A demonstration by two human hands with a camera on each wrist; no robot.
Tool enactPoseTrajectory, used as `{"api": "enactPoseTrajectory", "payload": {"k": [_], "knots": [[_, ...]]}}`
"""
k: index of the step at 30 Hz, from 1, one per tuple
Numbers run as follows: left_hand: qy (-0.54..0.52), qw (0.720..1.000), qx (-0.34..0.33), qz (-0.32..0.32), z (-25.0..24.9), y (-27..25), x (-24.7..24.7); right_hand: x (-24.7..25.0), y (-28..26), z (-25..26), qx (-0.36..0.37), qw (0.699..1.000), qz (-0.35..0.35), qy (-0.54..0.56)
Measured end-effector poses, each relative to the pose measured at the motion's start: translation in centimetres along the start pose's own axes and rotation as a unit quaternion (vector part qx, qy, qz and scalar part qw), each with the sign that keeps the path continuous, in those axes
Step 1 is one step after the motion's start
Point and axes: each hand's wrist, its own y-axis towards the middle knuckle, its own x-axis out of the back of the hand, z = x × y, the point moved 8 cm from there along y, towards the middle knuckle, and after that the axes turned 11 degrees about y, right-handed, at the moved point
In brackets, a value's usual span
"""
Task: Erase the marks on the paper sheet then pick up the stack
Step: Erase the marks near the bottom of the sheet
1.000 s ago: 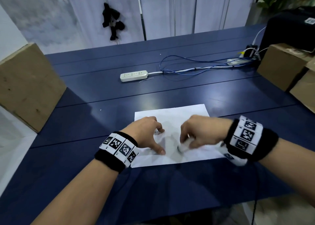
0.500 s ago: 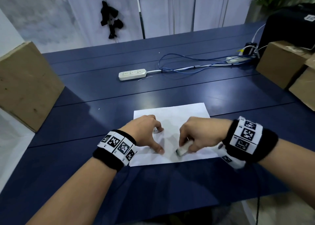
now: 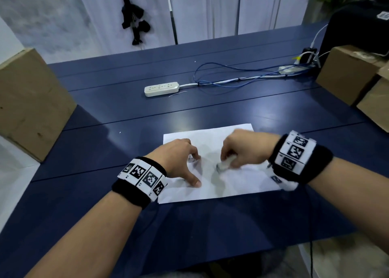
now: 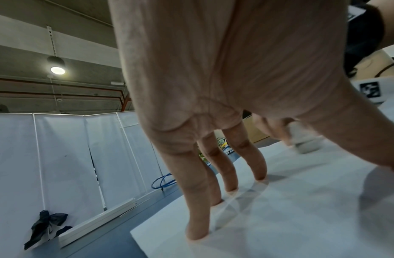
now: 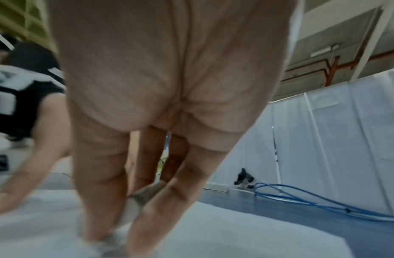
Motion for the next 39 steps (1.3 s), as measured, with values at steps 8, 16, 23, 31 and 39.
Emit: {"api": "enactPoseTrajectory", "payload": {"k": [8,16,23,31,39], "knots": [[0.004,1.0,-0.002,0.001,-0.1,0.0,0.1,-2.0,-1.5,1.5,0.033,0.998,0.047,-0.004],[0.005,1.0,-0.004,0.0,-0.2,0.1,0.3,1.2,0.7,-1.7,-0.038,0.996,-0.071,-0.037],[0.004,1.0,-0.004,-0.001,-0.1,0.2,0.2,-1.6,-1.2,1.9,0.052,0.997,0.047,-0.028],[-0.004,1.0,-0.003,-0.002,-0.1,0.0,0.2,-0.9,-0.9,0.6,0.024,0.999,0.019,-0.011],[0.002,1.0,-0.006,-0.002,-0.1,0.0,0.2,1.5,0.3,-1.0,-0.027,0.997,-0.066,-0.041]]}}
